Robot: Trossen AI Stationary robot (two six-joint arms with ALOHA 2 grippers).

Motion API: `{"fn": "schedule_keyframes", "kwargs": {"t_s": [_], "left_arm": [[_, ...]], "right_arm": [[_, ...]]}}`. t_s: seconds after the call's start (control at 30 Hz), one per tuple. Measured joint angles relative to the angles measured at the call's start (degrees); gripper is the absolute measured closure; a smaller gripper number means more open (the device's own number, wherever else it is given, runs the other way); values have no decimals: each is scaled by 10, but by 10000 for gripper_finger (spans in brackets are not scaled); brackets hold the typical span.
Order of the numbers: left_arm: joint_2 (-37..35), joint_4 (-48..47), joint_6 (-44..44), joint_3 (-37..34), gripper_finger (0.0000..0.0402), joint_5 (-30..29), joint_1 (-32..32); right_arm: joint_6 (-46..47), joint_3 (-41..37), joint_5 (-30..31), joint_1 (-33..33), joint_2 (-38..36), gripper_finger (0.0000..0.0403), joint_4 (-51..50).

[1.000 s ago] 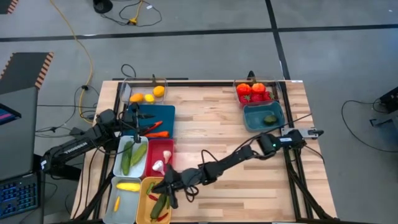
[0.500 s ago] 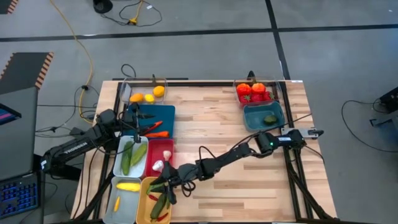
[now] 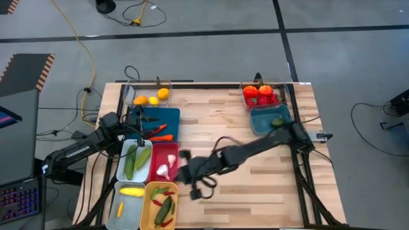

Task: Sort produce into baskets
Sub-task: Return to Home Position

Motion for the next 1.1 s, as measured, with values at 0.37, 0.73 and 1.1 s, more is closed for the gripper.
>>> {"fn": "schedule_keyframes", "kwargs": {"t_s": [0.37, 0.73, 1.1], "left_arm": [[0, 0, -1, 0, 220, 0, 0], [0, 0, -1, 0, 220, 0, 0], [0, 0, -1, 0, 220, 0, 0]], "right_arm": [[-5, -79, 61, -4, -251, 386, -325], [66, -637, 127, -23, -598, 376, 26], [108, -1049, 120, -110, -821, 371, 469]]}}
